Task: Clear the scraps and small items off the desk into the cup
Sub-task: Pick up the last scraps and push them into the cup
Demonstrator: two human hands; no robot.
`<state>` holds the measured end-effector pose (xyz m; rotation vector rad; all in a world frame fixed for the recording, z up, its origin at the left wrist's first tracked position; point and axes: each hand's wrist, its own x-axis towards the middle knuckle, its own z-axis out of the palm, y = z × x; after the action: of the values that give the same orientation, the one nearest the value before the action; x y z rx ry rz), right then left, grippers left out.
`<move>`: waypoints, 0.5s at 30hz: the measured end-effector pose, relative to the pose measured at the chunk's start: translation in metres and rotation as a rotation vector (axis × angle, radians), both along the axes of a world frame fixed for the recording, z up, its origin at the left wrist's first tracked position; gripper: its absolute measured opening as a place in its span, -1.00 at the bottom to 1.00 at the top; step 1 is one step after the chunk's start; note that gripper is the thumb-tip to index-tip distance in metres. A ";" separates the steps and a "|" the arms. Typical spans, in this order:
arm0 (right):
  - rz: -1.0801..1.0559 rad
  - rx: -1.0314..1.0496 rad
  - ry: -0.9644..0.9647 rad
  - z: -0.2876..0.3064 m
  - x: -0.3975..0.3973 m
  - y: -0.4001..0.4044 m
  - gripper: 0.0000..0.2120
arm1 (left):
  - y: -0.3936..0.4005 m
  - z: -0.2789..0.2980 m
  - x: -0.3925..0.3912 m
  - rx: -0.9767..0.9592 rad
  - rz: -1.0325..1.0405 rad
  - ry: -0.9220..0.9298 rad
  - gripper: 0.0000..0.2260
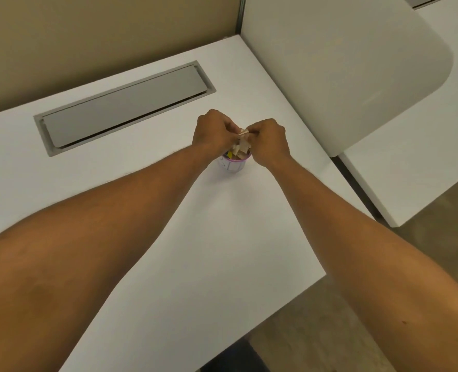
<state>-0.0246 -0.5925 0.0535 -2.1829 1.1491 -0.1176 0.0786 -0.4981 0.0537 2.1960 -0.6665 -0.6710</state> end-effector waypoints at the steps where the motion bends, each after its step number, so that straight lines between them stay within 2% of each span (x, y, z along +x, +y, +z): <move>1: 0.018 0.012 0.011 0.002 -0.001 -0.001 -0.79 | 0.001 0.002 0.000 0.009 -0.027 -0.039 -0.87; 5: 0.021 0.053 -0.007 0.002 -0.005 -0.004 -0.67 | 0.007 0.008 0.003 0.039 -0.125 -0.158 -0.78; 9: -0.042 -0.038 -0.133 -0.001 -0.004 0.002 -0.64 | 0.015 0.010 0.006 0.040 -0.219 -0.215 -0.70; 15: -0.128 0.003 -0.235 -0.009 -0.006 0.005 -0.73 | 0.021 0.009 0.008 -0.033 -0.136 -0.155 -0.72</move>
<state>-0.0301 -0.5872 0.0445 -2.0286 1.1513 -0.4162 0.0867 -0.4769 0.0628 2.2019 -0.9066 -0.5575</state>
